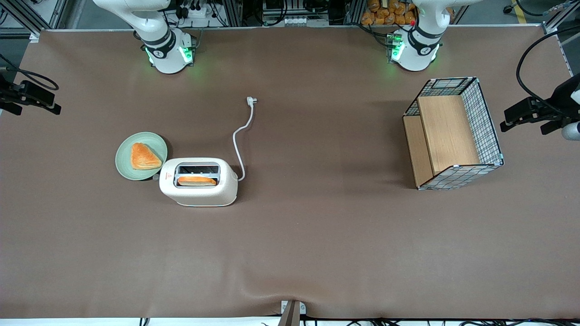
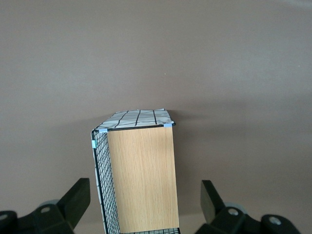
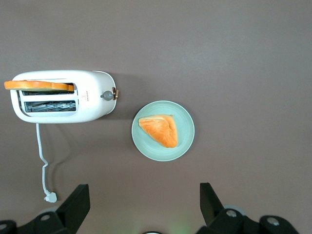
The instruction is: Press toaster button with right arm
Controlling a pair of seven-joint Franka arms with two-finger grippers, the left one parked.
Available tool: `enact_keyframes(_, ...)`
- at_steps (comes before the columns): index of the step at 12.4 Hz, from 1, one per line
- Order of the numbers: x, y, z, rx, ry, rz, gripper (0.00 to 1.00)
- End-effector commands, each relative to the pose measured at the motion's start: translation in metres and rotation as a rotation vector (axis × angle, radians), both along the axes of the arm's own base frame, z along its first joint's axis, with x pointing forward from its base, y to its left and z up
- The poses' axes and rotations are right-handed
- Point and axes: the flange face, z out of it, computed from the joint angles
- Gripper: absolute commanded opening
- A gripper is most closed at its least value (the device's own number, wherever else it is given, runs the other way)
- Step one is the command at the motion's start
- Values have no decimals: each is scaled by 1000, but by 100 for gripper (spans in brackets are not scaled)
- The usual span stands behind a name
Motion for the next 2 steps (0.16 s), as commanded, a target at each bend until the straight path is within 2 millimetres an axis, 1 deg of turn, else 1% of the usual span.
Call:
enact_keyframes(1, 0, -1, 5, -20, 4, -18, 100)
enact_keyframes(2, 0, -1, 5, -20, 4, -22, 100)
